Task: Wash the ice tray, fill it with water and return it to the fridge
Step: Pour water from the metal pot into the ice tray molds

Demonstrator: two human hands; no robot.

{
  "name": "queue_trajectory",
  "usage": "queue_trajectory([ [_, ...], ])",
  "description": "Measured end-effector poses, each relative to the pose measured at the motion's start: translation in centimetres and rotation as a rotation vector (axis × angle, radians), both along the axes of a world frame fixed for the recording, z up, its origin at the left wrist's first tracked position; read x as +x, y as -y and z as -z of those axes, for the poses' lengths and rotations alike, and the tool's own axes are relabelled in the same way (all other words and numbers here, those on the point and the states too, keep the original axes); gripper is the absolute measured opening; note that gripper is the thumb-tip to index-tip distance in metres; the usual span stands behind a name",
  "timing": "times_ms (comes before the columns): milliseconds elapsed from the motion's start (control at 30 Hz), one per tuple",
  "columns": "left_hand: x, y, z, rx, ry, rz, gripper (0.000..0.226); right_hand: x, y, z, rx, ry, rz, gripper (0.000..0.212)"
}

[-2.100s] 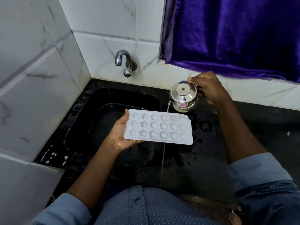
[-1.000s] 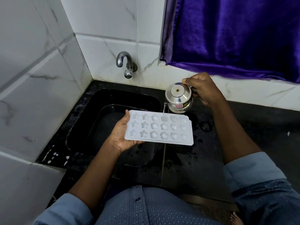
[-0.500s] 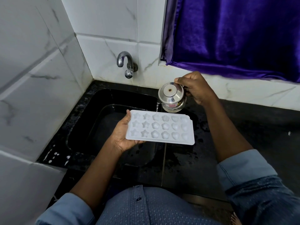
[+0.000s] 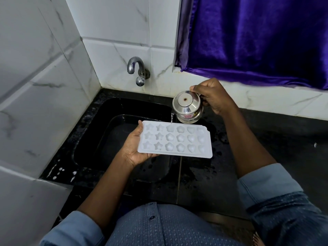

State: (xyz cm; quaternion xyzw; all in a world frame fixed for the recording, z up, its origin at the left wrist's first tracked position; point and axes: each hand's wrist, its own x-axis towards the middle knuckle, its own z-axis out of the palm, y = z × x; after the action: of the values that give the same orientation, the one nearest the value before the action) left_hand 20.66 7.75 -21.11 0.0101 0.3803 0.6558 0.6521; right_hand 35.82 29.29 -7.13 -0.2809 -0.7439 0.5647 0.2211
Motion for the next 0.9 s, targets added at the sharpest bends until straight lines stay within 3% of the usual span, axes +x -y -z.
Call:
queue_trajectory([
  [900,0.1,-0.3,1.1,-0.004,-0.005,0.028,0.085,-1.6,0.7,-0.1,-0.003,-0.029,-0.027,0.03],
])
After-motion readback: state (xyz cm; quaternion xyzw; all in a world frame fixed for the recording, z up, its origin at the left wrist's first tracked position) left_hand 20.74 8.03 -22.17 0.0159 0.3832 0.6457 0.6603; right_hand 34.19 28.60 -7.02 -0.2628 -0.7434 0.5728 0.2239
